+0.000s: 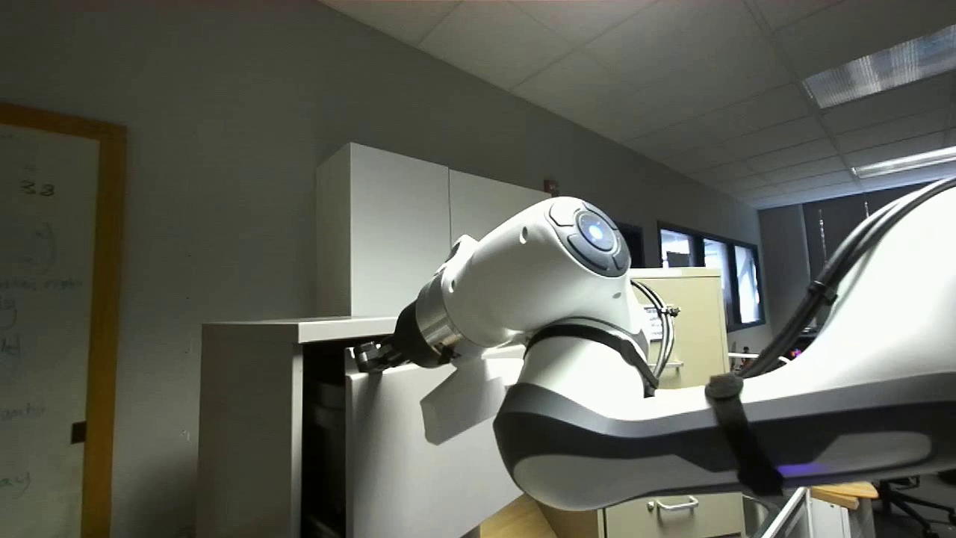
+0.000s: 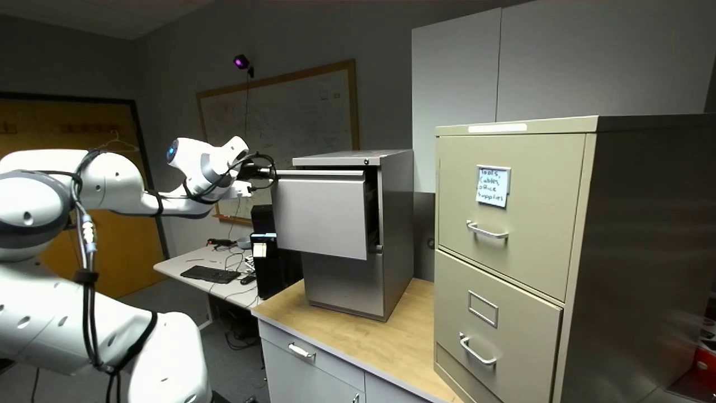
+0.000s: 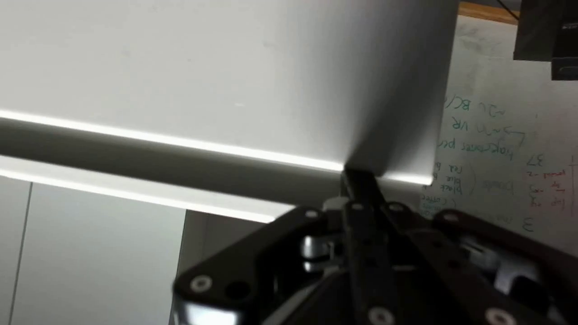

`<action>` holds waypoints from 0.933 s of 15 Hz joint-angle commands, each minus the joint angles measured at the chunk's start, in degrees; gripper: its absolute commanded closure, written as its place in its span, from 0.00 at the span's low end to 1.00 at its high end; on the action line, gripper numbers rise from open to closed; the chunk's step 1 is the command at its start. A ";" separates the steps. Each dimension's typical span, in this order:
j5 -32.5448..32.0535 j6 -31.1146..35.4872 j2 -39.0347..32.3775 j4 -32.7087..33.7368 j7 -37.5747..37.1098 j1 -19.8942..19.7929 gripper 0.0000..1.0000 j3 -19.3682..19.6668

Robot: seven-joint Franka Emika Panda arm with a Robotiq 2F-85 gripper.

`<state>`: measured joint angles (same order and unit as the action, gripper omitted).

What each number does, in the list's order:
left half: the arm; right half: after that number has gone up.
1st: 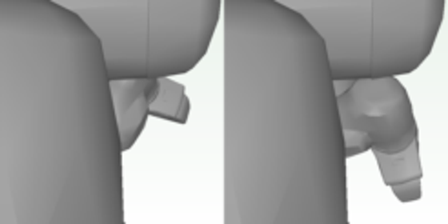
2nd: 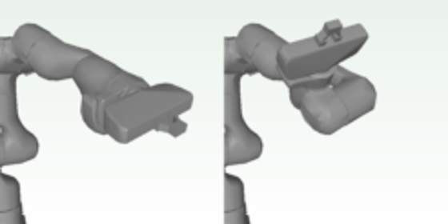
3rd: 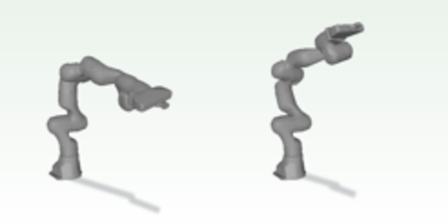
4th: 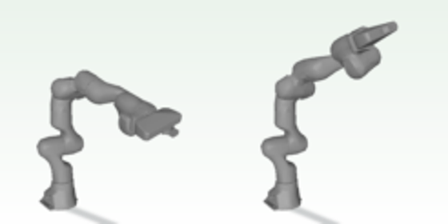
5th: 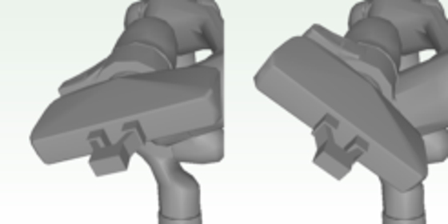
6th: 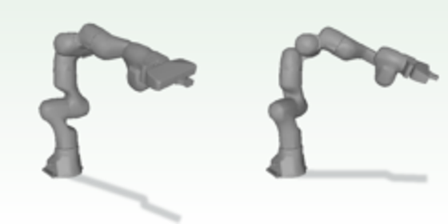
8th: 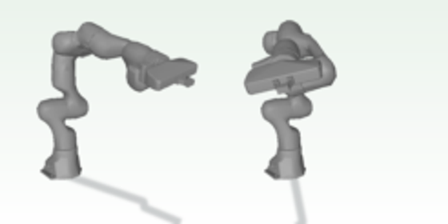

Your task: Close the open drawer on the left filing cabinet

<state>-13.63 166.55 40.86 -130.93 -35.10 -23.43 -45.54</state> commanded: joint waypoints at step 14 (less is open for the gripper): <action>-1.41 -9.05 -31.00 21.37 2.46 -14.44 1.00 -12.96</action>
<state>-14.09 160.75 18.29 -115.45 -34.77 -36.09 -55.75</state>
